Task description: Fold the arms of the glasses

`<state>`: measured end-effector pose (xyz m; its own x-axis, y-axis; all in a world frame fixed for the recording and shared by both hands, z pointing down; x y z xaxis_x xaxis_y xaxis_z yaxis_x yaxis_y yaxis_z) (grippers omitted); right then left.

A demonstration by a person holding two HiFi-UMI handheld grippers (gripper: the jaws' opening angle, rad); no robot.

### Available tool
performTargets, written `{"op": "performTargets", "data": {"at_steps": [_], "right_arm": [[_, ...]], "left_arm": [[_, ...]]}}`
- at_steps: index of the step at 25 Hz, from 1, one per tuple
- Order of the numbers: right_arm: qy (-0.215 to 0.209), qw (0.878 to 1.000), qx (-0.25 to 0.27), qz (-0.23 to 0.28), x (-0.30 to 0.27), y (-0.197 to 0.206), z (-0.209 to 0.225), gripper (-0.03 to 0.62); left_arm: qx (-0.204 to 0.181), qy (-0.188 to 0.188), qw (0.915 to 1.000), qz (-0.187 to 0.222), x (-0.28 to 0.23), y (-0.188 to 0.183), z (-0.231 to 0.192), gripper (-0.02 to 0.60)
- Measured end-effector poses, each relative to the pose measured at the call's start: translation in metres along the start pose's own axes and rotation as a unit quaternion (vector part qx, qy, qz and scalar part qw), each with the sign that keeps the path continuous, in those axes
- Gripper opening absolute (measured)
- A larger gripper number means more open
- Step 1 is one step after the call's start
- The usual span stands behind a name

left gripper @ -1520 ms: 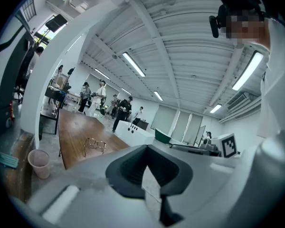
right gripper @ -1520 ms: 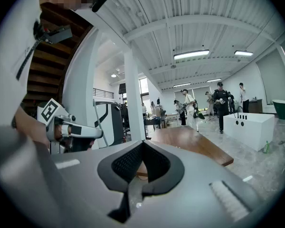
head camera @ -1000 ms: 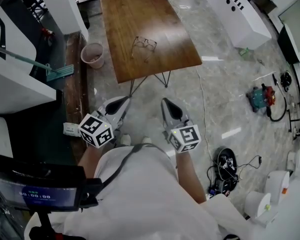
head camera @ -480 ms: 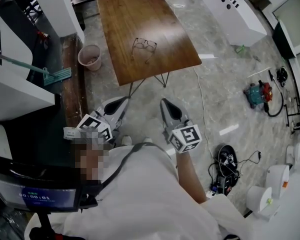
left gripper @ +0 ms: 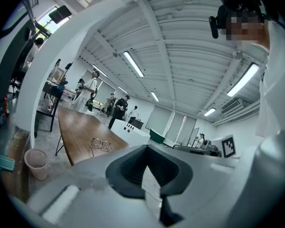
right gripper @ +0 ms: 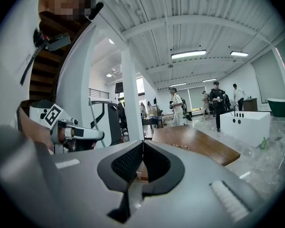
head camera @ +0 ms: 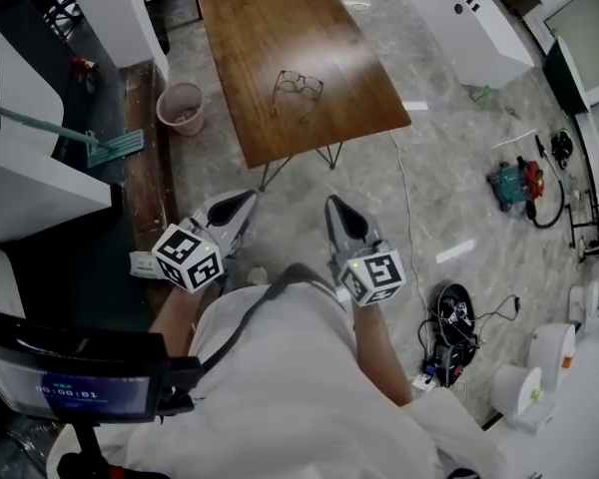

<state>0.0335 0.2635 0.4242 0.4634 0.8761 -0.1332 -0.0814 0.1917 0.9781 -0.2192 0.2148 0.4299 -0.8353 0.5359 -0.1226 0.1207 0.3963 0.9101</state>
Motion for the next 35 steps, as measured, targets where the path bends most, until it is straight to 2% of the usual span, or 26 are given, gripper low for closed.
{"op": "performTargets", "data": {"at_steps": [10,17,26,35], "right_arm": [[-0.003,1.000,-0.012,-0.004,-0.020,0.002,0.010,0.009],[-0.018,1.000,-0.019,-0.002,-0.049,-0.004,0.036,0.009],[-0.055,0.998,-0.019,-0.013,-0.112,-0.021,0.109,0.009],[-0.117,0.991,0.002,-0.059,-0.182,-0.037,0.192,0.009]], "left_arm": [[0.006,0.002,1.0000,-0.001,-0.009,-0.002,-0.016,0.005],[0.005,-0.022,0.9997,0.000,-0.030,-0.010,-0.031,0.003],[0.005,-0.052,0.9987,-0.002,-0.102,-0.035,-0.063,0.003],[0.021,-0.091,0.9956,-0.003,-0.181,-0.059,-0.089,0.003]]}}
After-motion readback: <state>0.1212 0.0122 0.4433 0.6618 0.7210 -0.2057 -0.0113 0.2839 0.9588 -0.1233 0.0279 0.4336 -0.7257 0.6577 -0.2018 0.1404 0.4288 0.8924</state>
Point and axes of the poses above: the fingertips, and each gripper's own axes: x backward along the fingers, z to its right, y out of its underside, the point moved 9 cm from there along x, backward along the fingers
